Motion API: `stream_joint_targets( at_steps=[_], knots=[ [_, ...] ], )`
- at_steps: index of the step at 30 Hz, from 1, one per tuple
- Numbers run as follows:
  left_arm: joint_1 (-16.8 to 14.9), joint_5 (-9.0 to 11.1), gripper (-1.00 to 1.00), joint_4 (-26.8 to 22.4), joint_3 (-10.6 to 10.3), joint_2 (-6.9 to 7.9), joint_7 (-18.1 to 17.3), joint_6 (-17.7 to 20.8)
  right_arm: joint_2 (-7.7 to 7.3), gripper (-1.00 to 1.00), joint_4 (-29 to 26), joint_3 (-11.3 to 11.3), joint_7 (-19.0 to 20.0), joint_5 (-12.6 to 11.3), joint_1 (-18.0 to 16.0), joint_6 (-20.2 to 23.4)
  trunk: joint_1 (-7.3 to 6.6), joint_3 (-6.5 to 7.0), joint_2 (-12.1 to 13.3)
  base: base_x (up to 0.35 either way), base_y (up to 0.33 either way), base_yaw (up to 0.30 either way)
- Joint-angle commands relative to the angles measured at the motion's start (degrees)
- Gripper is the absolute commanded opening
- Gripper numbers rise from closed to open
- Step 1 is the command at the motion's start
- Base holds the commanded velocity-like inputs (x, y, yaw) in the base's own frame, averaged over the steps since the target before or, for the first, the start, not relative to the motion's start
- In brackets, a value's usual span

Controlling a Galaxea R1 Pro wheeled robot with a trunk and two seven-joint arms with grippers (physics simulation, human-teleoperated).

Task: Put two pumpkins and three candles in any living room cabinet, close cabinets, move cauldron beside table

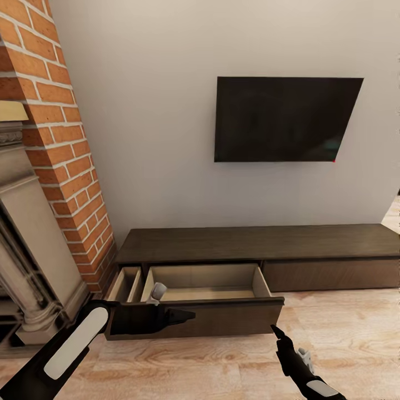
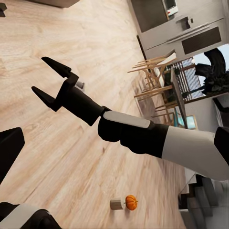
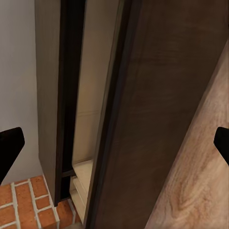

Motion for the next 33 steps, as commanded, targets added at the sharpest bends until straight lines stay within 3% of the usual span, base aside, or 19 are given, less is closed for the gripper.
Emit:
stream_joint_targets(
  at_steps=[1, 14, 21, 33],
  knots=[
    [-0.05, -0.24, 1.0, 0.0, -0.05, 0.06, -0.39, 0.05, -0.01, 1.0, 0.04, -0.47, 0.2, -0.19, -0.04, 0.55, -0.01, -0.05, -0.03, 0.0, 0.0, -0.137],
    [-0.05, 0.14, 1.0, 0.0, 0.26, 0.27, -0.39, 0.03, 0.04, 1.0, 0.11, -0.47, 0.2, -0.19, -0.04, -0.48, -0.01, 0.14, -0.03, 0.0, 0.0, -0.25],
    [-0.05, 2.48, 1.0, 0.0, 0.39, 0.64, -0.39, 0.02, -0.02, 1.0, 0.12, -0.47, 0.2, -0.19, -0.04, -0.93, -0.01, 0.3, -0.03, 0.0, 0.0, -0.271],
    [-0.05, 2.69, 1.0, 0.0, 0.34, 1.29, -0.41, 0.02, 0.01, 1.0, 0.12, -0.47, 0.13, -0.19, -0.04, -0.98, -0.01, 0.57, -0.03, 0.0, 0.0, -0.261]
  ],
)
